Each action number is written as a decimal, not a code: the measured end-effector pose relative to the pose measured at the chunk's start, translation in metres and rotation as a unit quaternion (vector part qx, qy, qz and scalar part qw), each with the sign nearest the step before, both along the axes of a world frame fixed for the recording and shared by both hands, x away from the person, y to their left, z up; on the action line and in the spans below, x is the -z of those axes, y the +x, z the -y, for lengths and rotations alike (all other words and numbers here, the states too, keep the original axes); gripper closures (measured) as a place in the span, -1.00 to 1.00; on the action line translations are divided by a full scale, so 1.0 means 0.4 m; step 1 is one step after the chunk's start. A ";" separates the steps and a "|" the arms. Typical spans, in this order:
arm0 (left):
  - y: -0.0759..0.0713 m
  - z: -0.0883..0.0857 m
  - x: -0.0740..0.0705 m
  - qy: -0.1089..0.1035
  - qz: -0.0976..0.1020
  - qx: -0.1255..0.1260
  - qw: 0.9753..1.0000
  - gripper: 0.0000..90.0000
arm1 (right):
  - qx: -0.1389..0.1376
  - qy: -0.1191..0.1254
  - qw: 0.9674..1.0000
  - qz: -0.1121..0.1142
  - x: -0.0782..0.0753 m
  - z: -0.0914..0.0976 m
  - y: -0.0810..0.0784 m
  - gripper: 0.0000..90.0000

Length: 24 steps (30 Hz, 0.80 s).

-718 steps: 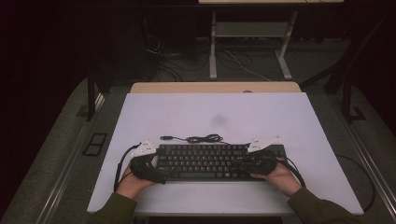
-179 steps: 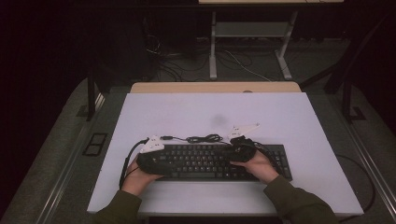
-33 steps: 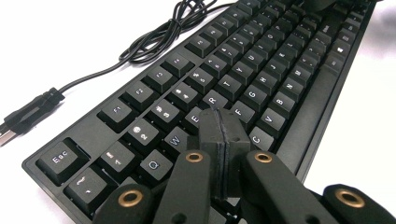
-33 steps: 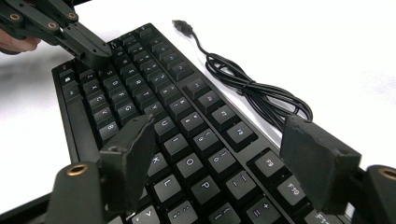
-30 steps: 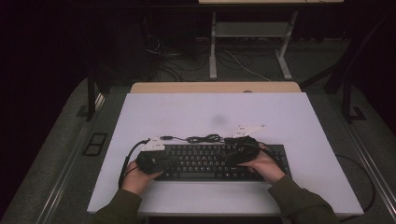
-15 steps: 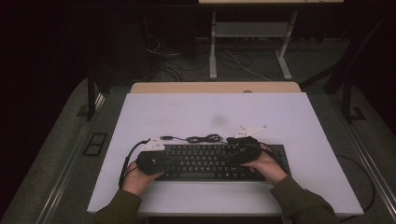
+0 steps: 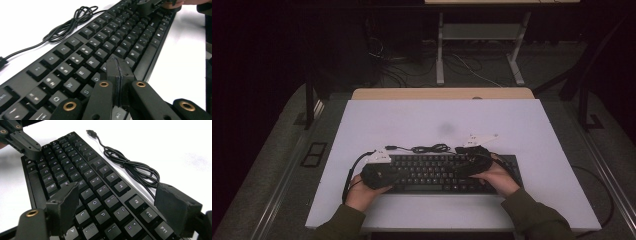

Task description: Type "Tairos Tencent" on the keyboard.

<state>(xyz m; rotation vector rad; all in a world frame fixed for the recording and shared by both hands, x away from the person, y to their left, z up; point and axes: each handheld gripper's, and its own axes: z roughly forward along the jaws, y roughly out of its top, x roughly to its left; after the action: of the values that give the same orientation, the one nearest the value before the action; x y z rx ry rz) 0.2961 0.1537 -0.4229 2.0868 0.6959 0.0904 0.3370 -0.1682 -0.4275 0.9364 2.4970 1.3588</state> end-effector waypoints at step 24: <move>-0.019 0.059 0.019 0.008 -0.014 0.047 0.999 0.98 | 0.000 -0.004 1.000 0.000 0.004 -0.002 0.001 -0.57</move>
<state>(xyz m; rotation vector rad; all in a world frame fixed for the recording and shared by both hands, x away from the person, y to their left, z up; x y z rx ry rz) 0.2887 0.1301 -0.4305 2.1368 0.6144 0.0129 0.3373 -0.1674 -0.4290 0.9360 2.5009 1.3462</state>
